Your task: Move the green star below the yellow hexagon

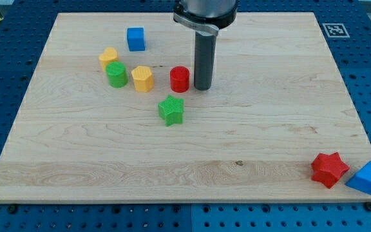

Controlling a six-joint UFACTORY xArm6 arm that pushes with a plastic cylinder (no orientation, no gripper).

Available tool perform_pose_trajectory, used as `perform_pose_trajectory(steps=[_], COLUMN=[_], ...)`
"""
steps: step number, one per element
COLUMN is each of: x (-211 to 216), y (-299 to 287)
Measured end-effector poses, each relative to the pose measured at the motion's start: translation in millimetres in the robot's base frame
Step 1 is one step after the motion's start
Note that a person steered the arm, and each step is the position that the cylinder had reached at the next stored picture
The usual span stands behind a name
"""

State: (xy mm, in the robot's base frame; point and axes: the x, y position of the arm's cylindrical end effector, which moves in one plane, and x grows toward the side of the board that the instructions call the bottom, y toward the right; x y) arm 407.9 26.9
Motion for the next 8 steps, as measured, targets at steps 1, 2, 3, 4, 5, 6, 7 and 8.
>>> perform_pose_trajectory(steps=[1,2,3,4,5,6,7,8], x=[-32.3,-60.8,-73.2,-78.6,-82.4,-82.8,-83.4,-85.4], y=[0.0,0.0,0.0,0.0,0.0,0.0,0.0,0.0])
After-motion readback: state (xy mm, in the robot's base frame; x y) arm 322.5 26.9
